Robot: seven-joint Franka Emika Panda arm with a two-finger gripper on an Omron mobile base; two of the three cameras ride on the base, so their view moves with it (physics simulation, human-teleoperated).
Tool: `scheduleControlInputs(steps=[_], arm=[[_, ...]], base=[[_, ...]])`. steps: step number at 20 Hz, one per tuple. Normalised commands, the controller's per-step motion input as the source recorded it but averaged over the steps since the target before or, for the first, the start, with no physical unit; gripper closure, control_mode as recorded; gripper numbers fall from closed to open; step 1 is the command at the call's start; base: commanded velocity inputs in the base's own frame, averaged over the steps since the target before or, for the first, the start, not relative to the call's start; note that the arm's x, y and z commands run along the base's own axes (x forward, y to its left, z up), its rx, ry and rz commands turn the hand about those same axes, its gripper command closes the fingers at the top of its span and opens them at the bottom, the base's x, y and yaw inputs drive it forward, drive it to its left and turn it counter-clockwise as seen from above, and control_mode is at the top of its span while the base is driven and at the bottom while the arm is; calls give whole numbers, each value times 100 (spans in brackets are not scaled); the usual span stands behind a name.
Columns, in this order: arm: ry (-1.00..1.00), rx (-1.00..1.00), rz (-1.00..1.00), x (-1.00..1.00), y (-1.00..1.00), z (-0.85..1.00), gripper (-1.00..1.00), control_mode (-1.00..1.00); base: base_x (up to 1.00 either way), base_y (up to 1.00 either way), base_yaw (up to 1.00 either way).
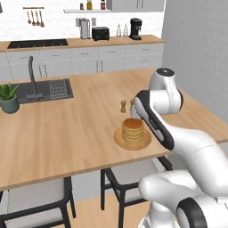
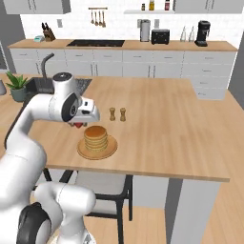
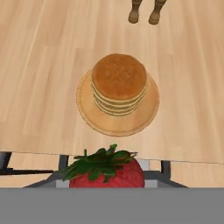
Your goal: Take the strawberry from the fridge and place it on top of the pancake, located on the dining counter.
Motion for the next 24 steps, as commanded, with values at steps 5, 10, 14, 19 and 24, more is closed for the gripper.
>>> scheduleControlInputs(steps=[5, 10, 14, 19, 24], arm=[[0, 0, 0, 100, -1, -56, 100, -100], [6, 0, 0, 99, 0, -42, 100, -100], [19, -3, 0, 69, 0, -32, 100, -100], [22, -4, 0, 26, 0, -36, 100, -100], [8, 0, 0, 0, 0, -35, 100, -100]], base=[[0, 0, 0], [0, 0, 0], [0, 0, 0], [0, 0, 0], [0, 0, 0]])
